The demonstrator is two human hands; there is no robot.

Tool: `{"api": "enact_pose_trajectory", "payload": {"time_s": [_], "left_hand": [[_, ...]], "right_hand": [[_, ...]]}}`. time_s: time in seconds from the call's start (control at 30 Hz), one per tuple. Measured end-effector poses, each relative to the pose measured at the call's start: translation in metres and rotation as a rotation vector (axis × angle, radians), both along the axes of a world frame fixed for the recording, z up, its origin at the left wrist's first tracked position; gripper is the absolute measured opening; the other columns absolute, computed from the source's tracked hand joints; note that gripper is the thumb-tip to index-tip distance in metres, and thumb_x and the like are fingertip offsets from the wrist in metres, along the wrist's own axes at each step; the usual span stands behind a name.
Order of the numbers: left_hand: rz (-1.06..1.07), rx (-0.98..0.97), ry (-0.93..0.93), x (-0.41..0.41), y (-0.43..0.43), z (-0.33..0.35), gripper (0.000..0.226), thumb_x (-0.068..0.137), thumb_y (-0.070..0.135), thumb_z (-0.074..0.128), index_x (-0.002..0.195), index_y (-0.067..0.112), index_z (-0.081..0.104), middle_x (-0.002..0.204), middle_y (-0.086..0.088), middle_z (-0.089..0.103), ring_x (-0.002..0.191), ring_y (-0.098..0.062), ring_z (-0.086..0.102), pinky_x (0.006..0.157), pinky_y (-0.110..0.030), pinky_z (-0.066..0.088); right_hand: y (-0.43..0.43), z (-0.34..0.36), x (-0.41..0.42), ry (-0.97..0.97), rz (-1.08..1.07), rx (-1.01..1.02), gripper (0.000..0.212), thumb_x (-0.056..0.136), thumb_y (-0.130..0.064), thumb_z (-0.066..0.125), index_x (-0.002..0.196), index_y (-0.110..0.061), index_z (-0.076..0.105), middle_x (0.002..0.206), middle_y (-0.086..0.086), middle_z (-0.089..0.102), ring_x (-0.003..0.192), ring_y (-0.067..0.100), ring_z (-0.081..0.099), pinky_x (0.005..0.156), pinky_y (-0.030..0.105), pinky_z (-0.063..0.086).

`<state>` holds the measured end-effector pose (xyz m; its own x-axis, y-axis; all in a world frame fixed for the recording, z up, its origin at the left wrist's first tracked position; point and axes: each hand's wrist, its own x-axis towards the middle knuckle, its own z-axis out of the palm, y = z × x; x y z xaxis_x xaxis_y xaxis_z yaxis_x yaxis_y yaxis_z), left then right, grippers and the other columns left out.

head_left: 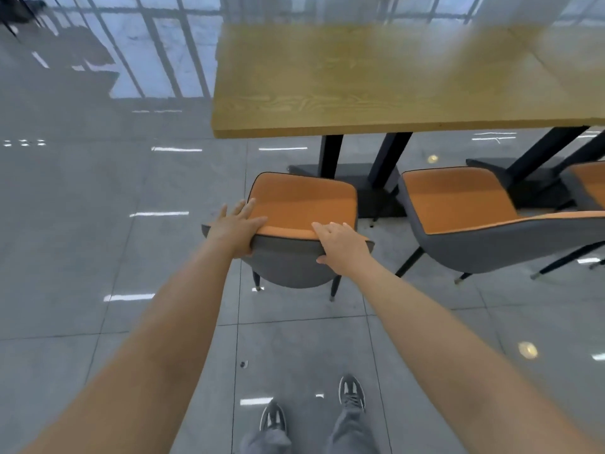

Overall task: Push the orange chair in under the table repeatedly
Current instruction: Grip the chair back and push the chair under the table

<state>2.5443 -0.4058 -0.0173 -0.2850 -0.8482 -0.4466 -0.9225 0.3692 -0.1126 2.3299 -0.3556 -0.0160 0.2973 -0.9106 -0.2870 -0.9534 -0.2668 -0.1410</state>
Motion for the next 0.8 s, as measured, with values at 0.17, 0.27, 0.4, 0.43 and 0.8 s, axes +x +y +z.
{"api": "enact_pose_trajectory", "payload": {"time_s": [0.17, 0.27, 0.4, 0.43, 0.8], "left_hand": [[0.038, 0.033, 0.176, 0.007, -0.009, -0.006, 0.033, 0.079, 0.013, 0.056, 0.111, 0.022, 0.053, 0.113, -0.005, 0.063, 0.100, -0.026, 0.059, 0.084, -0.041, 0.052], [0.054, 0.005, 0.189, 0.004, -0.013, -0.002, 0.025, 0.078, 0.011, 0.054, 0.102, 0.019, 0.056, 0.103, -0.007, 0.065, 0.092, -0.027, 0.060, 0.079, -0.039, 0.053], [0.066, -0.047, 0.179, -0.012, -0.012, 0.002, 0.025, 0.081, 0.010, 0.051, 0.104, 0.018, 0.057, 0.101, -0.008, 0.067, 0.089, -0.027, 0.061, 0.075, -0.037, 0.052], [0.064, -0.051, 0.183, -0.019, -0.010, 0.003, 0.027, 0.080, 0.010, 0.051, 0.105, 0.017, 0.057, 0.101, -0.008, 0.067, 0.090, -0.028, 0.061, 0.076, -0.038, 0.052], [0.154, -0.048, 0.265, -0.095, 0.032, -0.005, 0.030, 0.083, 0.006, 0.049, 0.108, 0.018, 0.058, 0.105, -0.007, 0.066, 0.094, -0.027, 0.060, 0.078, -0.040, 0.054]], "right_hand": [[-0.013, -0.004, -0.003, 0.012, -0.008, -0.037, 0.032, 0.083, -0.015, 0.063, 0.112, -0.011, 0.051, 0.110, 0.009, 0.062, 0.098, 0.030, 0.059, 0.078, 0.039, 0.048], [-0.019, -0.003, -0.008, -0.017, 0.012, -0.067, 0.024, 0.084, -0.017, 0.062, 0.104, -0.010, 0.052, 0.104, 0.009, 0.063, 0.093, 0.030, 0.060, 0.069, 0.036, 0.045], [-0.027, 0.004, -0.026, -0.017, 0.041, -0.087, 0.020, 0.084, -0.017, 0.062, 0.100, -0.010, 0.052, 0.101, 0.009, 0.064, 0.091, 0.030, 0.060, 0.066, 0.035, 0.044], [-0.028, 0.005, -0.033, -0.017, 0.046, -0.088, 0.019, 0.084, -0.016, 0.062, 0.100, -0.010, 0.053, 0.101, 0.008, 0.064, 0.091, 0.030, 0.061, 0.066, 0.035, 0.045], [-0.014, 0.011, -0.113, -0.027, 0.142, -0.064, 0.024, 0.083, -0.013, 0.061, 0.107, -0.013, 0.058, 0.108, 0.005, 0.066, 0.097, 0.028, 0.061, 0.079, 0.042, 0.052]]}}
